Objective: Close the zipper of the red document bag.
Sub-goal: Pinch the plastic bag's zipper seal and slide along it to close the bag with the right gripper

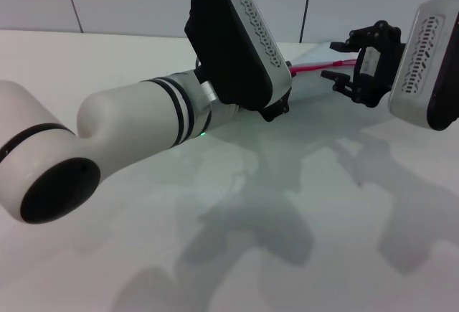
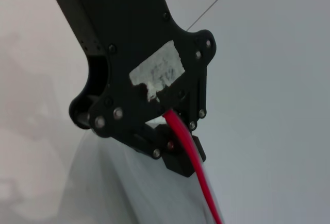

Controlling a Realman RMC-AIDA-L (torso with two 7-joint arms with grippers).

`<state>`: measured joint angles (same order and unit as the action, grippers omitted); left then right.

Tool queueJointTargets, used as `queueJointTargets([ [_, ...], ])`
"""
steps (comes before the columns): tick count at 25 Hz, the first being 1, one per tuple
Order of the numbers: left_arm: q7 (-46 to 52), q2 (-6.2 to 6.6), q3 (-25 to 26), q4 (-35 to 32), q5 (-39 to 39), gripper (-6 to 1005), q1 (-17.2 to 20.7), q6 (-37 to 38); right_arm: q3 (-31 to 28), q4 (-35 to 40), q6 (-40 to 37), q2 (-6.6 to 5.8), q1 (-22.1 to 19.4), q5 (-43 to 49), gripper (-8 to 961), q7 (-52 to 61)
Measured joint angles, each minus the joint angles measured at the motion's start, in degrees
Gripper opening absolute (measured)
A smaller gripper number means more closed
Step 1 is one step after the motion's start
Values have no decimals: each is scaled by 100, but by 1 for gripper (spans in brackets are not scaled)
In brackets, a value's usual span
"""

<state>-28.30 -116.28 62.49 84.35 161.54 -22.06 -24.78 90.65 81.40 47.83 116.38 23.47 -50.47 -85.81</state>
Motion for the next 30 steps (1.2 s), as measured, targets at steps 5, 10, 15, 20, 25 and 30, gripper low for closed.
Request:
queueJointTargets([
  [5,0,0,0,-8,0,121,0,9,31,-21,-22,6,3,0,404,23],
  [10,0,0,-5,-29,0,124,0,28,86,-77,-22,2,17,1,380,26],
  [15,0,0,-22,-32,0,127,0,43,96,-107,-22,0,24,2,322,28],
  [20,0,0,-38,-33,0,129,0,46,91,-242,-24,-1,98,2,302,30],
  [25,0,0,-53,-37,1,132,3,46,66,-272,-33,-1,102,3,290,30],
  [30,0,0,-50,-42,0,134,11,46,94,-304,-211,-1,105,2,266,30],
])
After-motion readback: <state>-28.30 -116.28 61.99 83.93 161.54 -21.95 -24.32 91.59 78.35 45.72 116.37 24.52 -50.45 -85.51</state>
